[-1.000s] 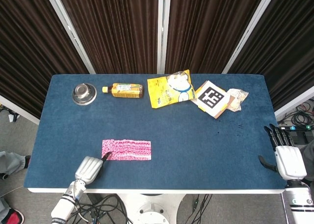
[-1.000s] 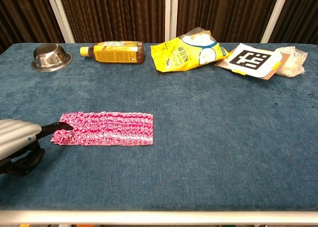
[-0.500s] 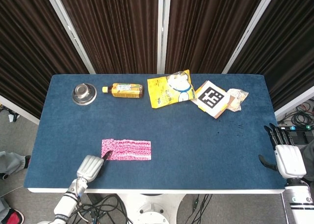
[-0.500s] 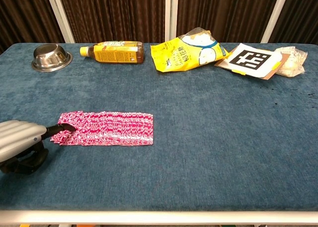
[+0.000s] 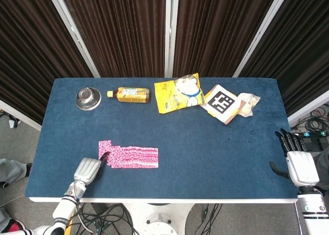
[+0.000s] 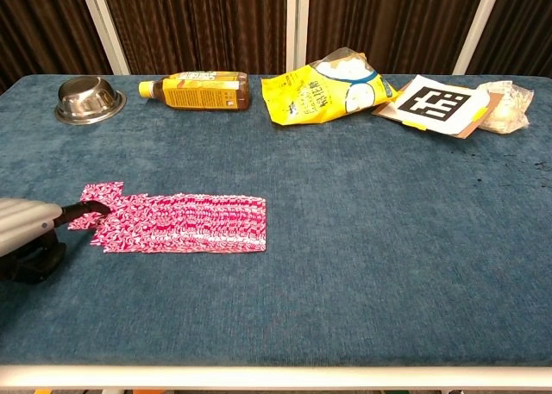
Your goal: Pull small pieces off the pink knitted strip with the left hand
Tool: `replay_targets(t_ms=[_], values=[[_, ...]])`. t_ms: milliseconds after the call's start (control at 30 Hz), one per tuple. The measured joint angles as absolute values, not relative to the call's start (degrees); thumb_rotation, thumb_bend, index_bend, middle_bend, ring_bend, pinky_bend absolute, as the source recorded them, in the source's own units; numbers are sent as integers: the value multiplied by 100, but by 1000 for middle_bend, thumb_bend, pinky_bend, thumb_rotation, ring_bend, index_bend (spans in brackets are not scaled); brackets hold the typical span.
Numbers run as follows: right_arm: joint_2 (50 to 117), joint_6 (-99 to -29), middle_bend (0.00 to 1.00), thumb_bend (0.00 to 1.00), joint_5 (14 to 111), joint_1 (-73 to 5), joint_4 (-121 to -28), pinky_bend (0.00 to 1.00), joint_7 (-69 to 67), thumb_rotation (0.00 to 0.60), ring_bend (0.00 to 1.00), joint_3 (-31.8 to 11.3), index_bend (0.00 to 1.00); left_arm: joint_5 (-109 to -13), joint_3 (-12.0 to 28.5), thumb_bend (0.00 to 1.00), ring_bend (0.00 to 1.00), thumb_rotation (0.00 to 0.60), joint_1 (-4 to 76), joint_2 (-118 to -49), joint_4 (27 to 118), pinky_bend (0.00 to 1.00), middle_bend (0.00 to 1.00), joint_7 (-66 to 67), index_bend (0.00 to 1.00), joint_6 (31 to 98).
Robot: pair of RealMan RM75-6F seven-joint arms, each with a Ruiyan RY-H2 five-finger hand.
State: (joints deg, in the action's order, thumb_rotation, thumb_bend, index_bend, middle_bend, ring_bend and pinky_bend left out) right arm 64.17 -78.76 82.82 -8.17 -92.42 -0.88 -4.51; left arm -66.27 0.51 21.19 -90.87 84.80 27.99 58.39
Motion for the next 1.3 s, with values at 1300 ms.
replay_targets(t_ms=[1300], values=[[6404, -7901, 0, 195, 8121, -797, -9417, 0, 179, 600, 0, -479, 0, -5985, 352, 721, 927, 600, 2343, -8729, 8199, 967, 862, 2584, 86, 5851]])
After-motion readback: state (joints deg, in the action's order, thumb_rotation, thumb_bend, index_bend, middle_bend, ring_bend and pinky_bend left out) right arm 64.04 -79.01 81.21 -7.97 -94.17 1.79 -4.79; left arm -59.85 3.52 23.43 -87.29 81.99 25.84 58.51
